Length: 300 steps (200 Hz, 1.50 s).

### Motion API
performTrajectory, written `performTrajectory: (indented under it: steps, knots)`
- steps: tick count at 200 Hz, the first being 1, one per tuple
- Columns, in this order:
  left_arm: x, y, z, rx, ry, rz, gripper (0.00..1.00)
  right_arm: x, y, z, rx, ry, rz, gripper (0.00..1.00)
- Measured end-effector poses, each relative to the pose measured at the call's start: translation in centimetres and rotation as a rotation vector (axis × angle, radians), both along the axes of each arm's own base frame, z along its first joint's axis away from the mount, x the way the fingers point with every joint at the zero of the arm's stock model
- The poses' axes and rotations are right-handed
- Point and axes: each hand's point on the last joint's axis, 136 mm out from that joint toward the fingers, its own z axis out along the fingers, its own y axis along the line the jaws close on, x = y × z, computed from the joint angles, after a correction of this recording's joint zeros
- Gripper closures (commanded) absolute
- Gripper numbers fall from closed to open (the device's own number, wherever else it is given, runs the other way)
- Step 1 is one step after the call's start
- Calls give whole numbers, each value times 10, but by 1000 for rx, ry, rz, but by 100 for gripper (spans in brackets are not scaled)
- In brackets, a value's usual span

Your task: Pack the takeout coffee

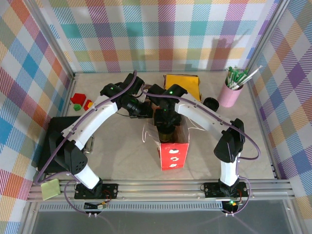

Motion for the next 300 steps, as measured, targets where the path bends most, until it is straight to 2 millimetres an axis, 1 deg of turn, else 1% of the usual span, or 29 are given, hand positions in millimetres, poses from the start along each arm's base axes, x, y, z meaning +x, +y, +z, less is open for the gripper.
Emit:
performTrajectory:
  steps: [28,70,138,196,211,244,300]
  knots:
    - [1,-1,0,-3,-6,0,100,3,-1,-1,2,1,0,46]
    - [1,0,0,0,-2,0,100,3,0,-5,-1,13,0,47]
    - [2,-1,-2,0,0,2,100,4,-3,-7,9,39,-15,47]
    - [3,-1,-1,-6,1,1,100,3,-5,1,-8,66,-13,48]
    - [2,-1,-1,-6,2,1,100,1,-6,-2,-15,76,-13,48]
    - [3,-1,-4,-2,9,2,100,0,-9,-16,-33,92,-17,48]
    - [3,-1,-4,-2,8,1,100,3,-10,-17,-8,70,-10,48]
